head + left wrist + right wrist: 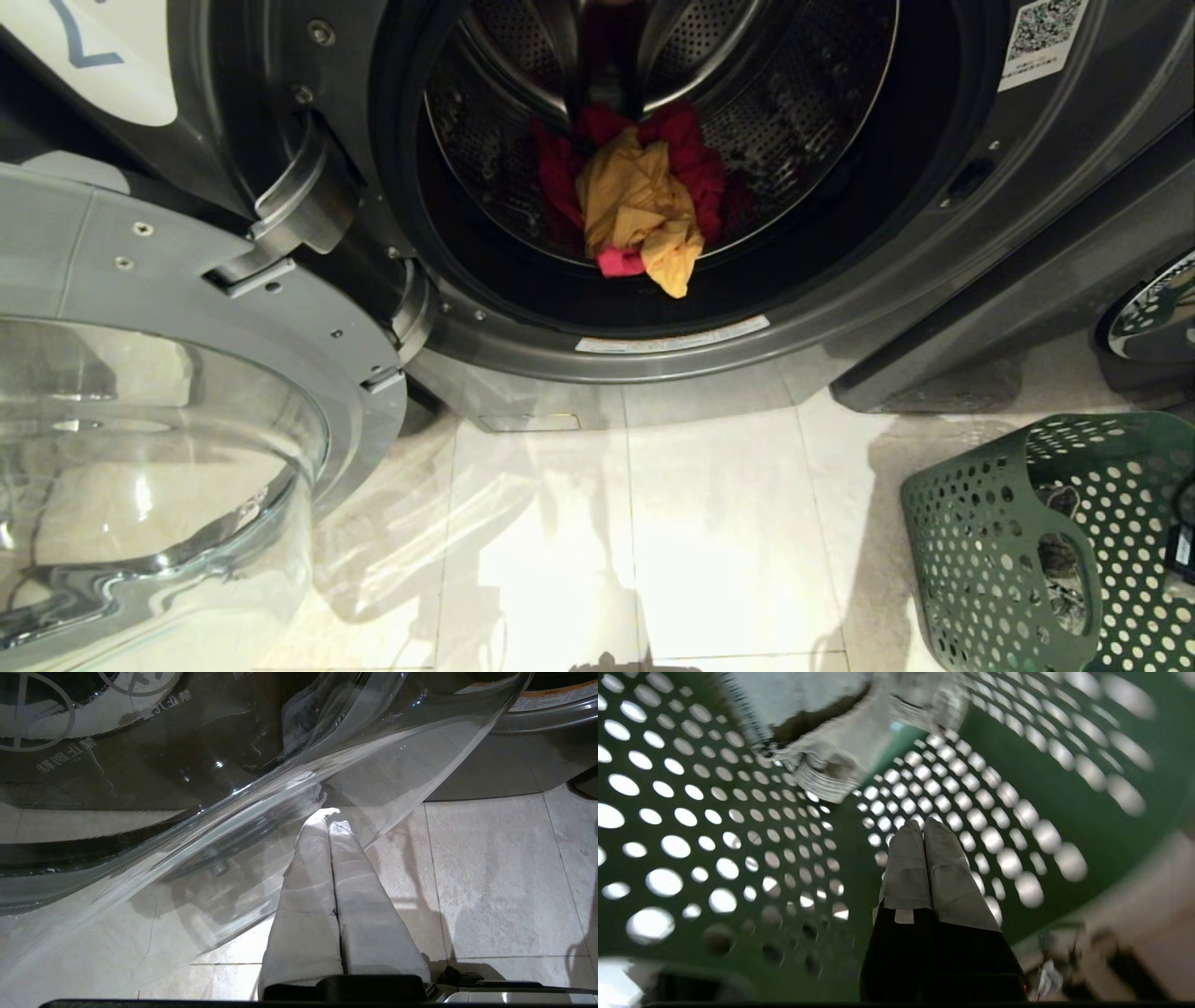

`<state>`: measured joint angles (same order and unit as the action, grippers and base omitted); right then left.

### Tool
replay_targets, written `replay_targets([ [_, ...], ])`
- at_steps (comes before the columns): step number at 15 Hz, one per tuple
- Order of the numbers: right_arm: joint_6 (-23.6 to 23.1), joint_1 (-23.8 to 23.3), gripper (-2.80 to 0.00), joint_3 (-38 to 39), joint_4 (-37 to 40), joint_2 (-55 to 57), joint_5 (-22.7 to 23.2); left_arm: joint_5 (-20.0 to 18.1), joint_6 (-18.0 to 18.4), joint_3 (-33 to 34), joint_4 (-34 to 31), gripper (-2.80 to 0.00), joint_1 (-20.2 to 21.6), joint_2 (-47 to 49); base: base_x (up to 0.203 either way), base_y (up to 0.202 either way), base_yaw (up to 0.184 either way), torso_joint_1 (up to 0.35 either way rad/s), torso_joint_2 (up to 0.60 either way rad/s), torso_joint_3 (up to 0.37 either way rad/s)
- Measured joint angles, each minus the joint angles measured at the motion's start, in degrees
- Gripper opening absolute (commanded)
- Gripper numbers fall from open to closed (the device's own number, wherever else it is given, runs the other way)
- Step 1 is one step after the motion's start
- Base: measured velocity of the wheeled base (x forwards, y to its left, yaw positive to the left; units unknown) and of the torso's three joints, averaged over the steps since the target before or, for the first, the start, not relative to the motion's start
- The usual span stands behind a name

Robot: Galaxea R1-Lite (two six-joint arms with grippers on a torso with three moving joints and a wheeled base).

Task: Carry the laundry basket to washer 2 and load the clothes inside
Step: Place the clothes into the washing machine

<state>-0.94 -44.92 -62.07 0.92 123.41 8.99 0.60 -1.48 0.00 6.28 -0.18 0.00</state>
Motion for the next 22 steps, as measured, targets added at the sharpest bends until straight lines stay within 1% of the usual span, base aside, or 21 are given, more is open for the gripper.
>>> replay_targets([
  [1,-3.2,-0.2,-2.8,-0.7,-3.1,2.9,3.2,0.0,0.0,0.0,0.0,-2.8,0.0,0.0,0.0,0.0,0.0,0.0,0.0,0.0],
  [2,-5.8,-0.2,-2.8,-1.8,-4.8,5.6,5.4,0.0,0.0,0.0,0.0,-2.8,0.0,0.0,0.0,0.0,0.0,0.0,0.0,0.0],
  [3,-7.0,-0.2,-2.8,-3.4,-5.5,7.9,6.4,0.0,0.0,0.0,0.0,-2.8,0.0,0.0,0.0,0.0,0.0,0.0,0.0,0.0],
  [6,-8.0,0.7,-2.8,-10.3,-6.3,14.8,6.9,0.0,0.0,0.0,0.0,-2.8,0.0,0.0,0.0,0.0,0.0,0.0,0.0,0.0],
  [8,-8.3,1.0,-2.8,-14.4,-8.7,18.8,7.0,0.0,0.0,0.0,0.0,-2.8,0.0,0.0,0.0,0.0,0.0,0.0,0.0,0.0],
  [12,-11.5,2.4,-2.8,-17.7,-15.5,23.8,7.3,0.0,0.0,0.0,0.0,-2.8,0.0,0.0,0.0,0.0,0.0,0.0,0.0,0.0],
  [13,-11.8,3.1,0.0,-18.3,-17.7,24.9,7.5,0.0,0.0,0.0,0.0,-2.8,0.0,0.0,0.0,0.0,0.0,0.0,0.0,0.0],
  [15,-12.0,4.6,0.0,-19.6,-21.4,26.9,7.6,0.0,0.0,0.0,0.0,-2.8,0.0,0.0,0.0,0.0,0.0,0.0,0.0,0.0],
  [19,-11.8,7.2,0.0,-23.0,-22.0,29.2,7.7,0.0,0.0,0.0,0.0,-2.8,0.0,0.0,0.0,0.0,0.0,0.0,0.0,0.0],
  [22,-11.9,8.2,0.0,-27.3,-23.7,31.2,7.5,0.0,0.0,0.0,0.0,-2.8,0.0,0.0,0.0,0.0,0.0,0.0,0.0,0.0],
])
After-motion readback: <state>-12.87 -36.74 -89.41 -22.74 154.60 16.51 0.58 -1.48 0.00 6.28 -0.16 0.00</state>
